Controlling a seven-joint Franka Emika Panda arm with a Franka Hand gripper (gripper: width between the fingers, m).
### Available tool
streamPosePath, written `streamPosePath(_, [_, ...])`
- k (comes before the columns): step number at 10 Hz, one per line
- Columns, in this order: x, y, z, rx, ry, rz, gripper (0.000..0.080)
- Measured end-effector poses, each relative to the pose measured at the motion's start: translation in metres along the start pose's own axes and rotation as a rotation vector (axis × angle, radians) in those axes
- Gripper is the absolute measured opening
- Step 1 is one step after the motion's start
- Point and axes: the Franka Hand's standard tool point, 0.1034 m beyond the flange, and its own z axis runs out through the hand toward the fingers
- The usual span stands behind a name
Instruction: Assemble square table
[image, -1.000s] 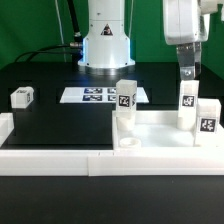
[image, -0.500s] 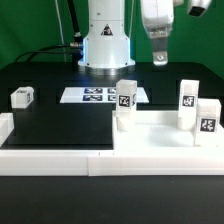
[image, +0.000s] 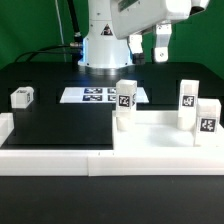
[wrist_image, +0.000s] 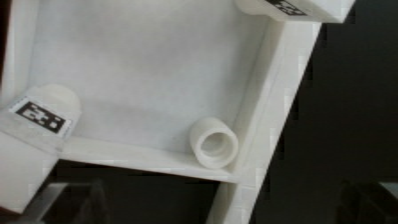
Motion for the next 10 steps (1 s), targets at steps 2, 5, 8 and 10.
streamPosePath(2, [0.001, 0.001, 0.0, 0.003, 0.005, -0.153, 0.0649])
streamPosePath(5, [0.03, 0.075, -0.006, -0.012, 0.084, -0.589, 0.0649])
streamPosePath(8, [0.089, 0.139, -0.034, -0.035, 0.13, -0.919, 0.0649])
streamPosePath(10, [0.124, 0.148, -0.054, -0.042, 0.133, -1.085, 0.0649])
